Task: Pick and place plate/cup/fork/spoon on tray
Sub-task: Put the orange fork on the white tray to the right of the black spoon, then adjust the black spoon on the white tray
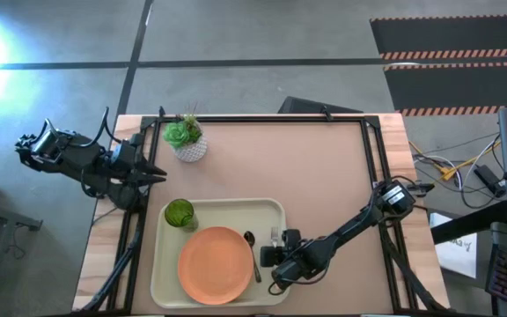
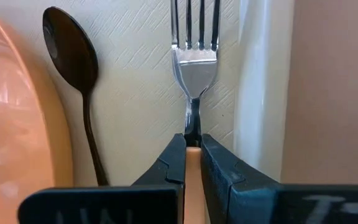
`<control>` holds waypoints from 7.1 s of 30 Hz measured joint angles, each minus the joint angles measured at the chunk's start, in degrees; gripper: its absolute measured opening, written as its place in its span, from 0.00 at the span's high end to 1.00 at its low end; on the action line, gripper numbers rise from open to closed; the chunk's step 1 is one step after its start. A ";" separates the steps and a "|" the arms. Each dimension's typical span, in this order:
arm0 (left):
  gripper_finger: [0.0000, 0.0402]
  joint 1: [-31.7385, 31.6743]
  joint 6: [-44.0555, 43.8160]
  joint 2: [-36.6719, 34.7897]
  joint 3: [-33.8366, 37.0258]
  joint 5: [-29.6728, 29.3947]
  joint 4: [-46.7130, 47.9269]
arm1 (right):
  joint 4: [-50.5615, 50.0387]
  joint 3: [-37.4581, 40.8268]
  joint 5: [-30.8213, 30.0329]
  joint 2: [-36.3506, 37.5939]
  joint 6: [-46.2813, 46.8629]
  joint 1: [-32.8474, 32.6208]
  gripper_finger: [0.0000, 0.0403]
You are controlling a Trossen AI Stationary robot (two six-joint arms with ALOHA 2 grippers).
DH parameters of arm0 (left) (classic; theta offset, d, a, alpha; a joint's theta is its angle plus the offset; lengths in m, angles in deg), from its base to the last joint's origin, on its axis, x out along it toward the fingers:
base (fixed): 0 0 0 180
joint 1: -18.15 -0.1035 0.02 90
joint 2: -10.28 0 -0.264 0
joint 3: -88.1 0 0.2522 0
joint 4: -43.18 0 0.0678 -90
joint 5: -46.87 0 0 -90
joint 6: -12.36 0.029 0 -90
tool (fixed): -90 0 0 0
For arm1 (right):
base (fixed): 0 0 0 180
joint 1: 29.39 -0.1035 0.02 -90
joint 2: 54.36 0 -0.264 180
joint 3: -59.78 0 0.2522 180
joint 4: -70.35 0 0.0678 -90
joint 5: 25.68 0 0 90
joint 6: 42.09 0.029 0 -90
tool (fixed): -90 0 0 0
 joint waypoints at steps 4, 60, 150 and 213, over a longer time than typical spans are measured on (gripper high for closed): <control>0.88 0.01 0.00 0.00 0.00 0.00 0.02 | 0.18 -0.11 -0.02 -0.04 0.96 0.02 0.97; 0.88 0.01 0.07 0.00 0.00 0.02 0.02 | -5.23 -9.84 -2.15 0.96 -30.71 8.92 0.80; 0.88 0.01 -0.31 0.00 0.00 0.17 0.44 | 26.27 5.16 26.99 1.01 -54.55 20.81 0.71; 0.88 -0.01 -0.33 0.00 0.00 0.15 0.41 | 4.18 -7.30 19.64 1.03 -59.72 19.18 0.98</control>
